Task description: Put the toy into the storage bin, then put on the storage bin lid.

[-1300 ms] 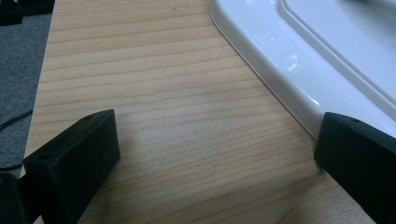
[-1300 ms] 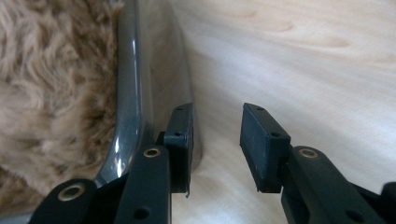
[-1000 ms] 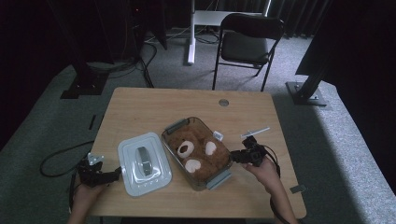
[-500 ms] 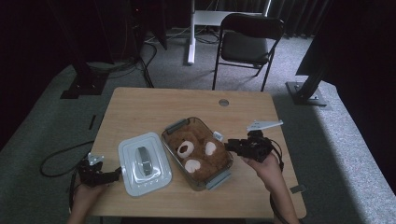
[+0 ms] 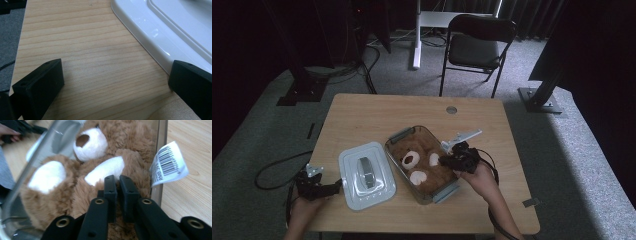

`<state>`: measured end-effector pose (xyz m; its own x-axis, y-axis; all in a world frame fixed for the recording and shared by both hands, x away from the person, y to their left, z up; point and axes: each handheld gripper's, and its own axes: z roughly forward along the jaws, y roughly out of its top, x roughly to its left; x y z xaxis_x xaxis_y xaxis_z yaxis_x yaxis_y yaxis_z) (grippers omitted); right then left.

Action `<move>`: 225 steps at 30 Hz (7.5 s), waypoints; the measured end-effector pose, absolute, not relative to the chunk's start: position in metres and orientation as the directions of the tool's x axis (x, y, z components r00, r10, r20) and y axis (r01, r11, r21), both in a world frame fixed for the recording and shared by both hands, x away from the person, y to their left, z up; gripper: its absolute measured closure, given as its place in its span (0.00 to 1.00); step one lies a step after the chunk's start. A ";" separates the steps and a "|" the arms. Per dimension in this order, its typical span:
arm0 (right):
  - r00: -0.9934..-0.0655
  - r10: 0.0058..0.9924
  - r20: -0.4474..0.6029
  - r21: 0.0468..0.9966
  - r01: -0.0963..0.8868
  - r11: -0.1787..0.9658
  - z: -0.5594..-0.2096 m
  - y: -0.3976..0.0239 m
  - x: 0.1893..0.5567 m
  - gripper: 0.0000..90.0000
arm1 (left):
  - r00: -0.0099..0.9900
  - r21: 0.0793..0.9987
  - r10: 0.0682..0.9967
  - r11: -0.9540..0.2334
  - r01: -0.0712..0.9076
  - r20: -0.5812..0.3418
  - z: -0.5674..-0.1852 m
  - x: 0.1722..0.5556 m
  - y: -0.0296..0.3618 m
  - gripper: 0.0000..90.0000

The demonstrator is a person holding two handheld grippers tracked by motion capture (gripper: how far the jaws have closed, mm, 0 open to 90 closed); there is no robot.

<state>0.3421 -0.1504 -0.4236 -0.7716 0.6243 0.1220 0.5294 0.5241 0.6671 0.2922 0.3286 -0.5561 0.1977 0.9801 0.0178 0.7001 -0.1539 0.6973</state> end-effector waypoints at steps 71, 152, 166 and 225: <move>-0.427 0.898 0.100 0.705 0.667 0.239 -0.492 -0.230 0.362 0.13 | 0.300 0.664 0.946 -0.147 0.733 -0.122 -0.515 0.324 0.218 0.07; -0.746 0.599 0.290 0.753 0.564 0.339 -0.527 -0.122 0.320 0.14 | 0.619 0.847 0.647 0.078 0.526 -0.444 -0.393 0.269 0.205 0.81; -0.735 0.622 0.270 0.756 0.562 0.335 -0.528 -0.120 0.321 0.14 | 0.627 0.804 0.609 0.031 0.594 -0.487 -0.400 0.280 0.161 0.81; -0.665 0.698 0.266 0.756 0.593 0.277 -0.526 -0.147 0.327 0.14 | 0.621 0.822 0.726 -0.138 0.553 -0.296 -0.410 0.280 0.185 0.11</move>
<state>0.3271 -0.1475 -0.5259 -0.6648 0.6982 0.2656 0.5930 0.2770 0.7561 0.2805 0.1853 -0.4098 0.6210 0.7259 -0.2958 0.5531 -0.1384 0.8216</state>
